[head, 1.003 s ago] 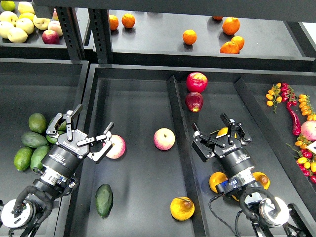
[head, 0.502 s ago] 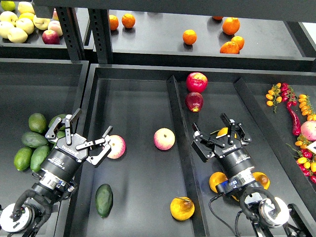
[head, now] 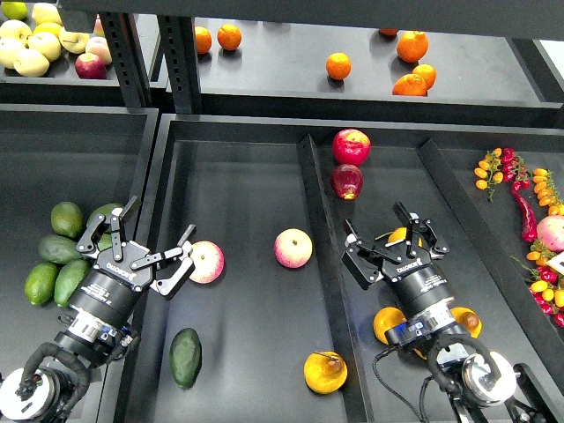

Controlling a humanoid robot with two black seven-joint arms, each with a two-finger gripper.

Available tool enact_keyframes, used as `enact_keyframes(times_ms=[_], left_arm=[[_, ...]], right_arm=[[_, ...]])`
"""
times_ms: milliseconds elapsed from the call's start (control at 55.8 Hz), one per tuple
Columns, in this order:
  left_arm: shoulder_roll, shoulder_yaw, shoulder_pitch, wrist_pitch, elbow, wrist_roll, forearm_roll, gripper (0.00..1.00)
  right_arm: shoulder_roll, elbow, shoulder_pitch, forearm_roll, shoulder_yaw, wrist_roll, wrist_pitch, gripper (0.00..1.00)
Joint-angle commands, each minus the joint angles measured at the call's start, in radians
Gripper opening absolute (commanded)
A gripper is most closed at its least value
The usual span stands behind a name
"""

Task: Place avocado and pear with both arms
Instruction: 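Move the left gripper toward the dark green avocado in the middle bin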

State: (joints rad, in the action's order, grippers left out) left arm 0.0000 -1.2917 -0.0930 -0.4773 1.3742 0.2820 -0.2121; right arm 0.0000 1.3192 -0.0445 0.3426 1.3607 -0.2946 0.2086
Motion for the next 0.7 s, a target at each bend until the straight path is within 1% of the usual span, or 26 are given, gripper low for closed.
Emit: enact_keyframes(times_ms=[0, 161, 287, 340, 358, 430, 502, 645, 681], left_arm=[[0.000, 0.006, -0.008, 0.000, 0.000, 0.003, -0.001, 1.00], [0.000, 0.006, -0.007, -0.003, -0.010, 0.006, 0.000, 1.00], [0.000, 0.011, -0.004, -0.006, -0.015, 0.019, 0.002, 1.00], [0.000, 0.009, 0.002, -0.006, -0.017, 0.037, 0.006, 1.00], [0.000, 0.009, 0.006, -0.007, -0.026, 0.058, 0.013, 1.00], [0.000, 0.009, 0.012, -0.011, -0.041, 0.091, 0.014, 1.00], [0.000, 0.009, 0.027, -0.011, -0.058, 0.111, 0.020, 1.00], [0.000, 0.014, 0.101, -0.011, -0.096, 0.154, 0.077, 1.00], [0.027, 0.014, 0.125, -0.011, -0.106, 0.166, 0.097, 1.00]], right_arm=[[0.000, 0.000, -0.002, -0.001, 0.000, 0.000, -0.002, 0.99], [0.000, 0.000, 0.000, -0.001, 0.002, 0.000, -0.002, 0.99], [0.000, 0.000, -0.002, -0.001, 0.002, 0.000, -0.002, 0.99], [0.000, 0.000, -0.002, -0.001, 0.002, 0.000, -0.003, 0.99], [0.000, 0.000, -0.002, -0.001, 0.002, 0.000, -0.003, 0.99], [0.000, 0.000, -0.002, -0.001, 0.002, 0.000, -0.006, 0.99], [0.000, 0.000, -0.002, -0.001, 0.000, 0.000, -0.006, 0.99], [0.000, 0.000, -0.002, -0.001, -0.002, 0.000, -0.009, 0.99], [0.000, -0.001, 0.000, -0.001, -0.002, 0.000, -0.009, 0.99]])
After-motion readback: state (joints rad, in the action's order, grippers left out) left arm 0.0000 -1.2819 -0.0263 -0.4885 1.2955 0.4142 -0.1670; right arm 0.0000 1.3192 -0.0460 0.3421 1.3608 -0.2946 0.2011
